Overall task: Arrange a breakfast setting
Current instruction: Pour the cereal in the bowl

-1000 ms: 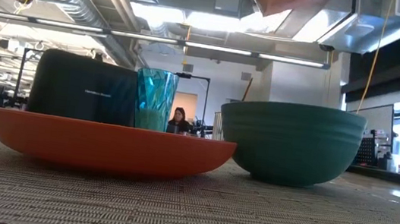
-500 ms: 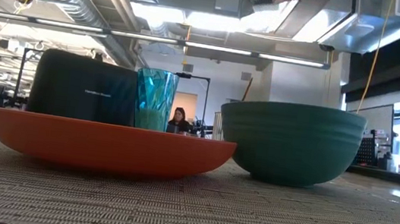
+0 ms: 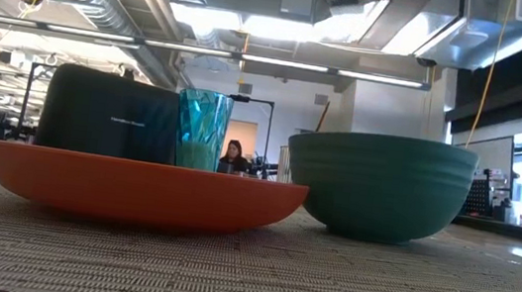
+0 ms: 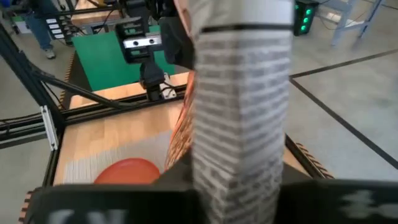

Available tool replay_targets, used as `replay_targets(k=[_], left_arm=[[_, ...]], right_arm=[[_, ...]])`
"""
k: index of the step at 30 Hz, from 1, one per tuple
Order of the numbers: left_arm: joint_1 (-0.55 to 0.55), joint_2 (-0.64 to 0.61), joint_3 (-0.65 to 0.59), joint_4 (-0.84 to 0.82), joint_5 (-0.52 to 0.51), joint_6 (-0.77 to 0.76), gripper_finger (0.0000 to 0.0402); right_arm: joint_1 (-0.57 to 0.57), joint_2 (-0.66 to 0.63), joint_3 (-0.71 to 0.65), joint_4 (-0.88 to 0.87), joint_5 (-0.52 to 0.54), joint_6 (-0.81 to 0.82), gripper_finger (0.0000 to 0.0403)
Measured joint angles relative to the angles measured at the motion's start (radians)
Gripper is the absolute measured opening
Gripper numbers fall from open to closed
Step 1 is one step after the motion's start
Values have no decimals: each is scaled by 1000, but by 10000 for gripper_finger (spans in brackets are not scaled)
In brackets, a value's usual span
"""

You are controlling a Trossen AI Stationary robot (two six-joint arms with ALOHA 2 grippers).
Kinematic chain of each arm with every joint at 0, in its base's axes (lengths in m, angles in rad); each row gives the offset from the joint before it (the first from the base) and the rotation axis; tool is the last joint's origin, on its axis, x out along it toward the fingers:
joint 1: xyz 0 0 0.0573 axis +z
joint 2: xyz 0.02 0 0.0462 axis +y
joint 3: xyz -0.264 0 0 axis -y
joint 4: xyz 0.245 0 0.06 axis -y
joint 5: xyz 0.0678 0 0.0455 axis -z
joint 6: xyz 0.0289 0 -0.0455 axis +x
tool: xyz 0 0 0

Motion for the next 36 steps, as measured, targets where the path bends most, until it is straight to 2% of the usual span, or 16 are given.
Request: replay_targets(k=[3,9,13,16,21,29,33,36], left_arm=[[0,-3,4,-80,-38,-17,36],[2,0,1,-320,-93,-77,118],[-13,3,-3,-500,-187,-116,173],[-31,-38,-4,-606,-239,-146,199],[-112,-145,0,-697,-442,-200,205],[-292,-315,-1,-949,-840,-382,203],[-350,-352,-2,-1023,-936,-417,202],[-364,-362,-2,-1056,-966,-419,202]], right_arm=[[-15,10,31,-23,-43,-17,8],[-118,75,189,-220,-191,16,10],[-175,157,295,-379,-349,21,3],[-219,222,357,-509,-475,7,5],[-244,275,372,-513,-667,-47,2],[-241,316,338,-517,-741,-21,1],[-241,341,334,-517,-771,28,1],[-241,349,334,-519,-789,105,0]])
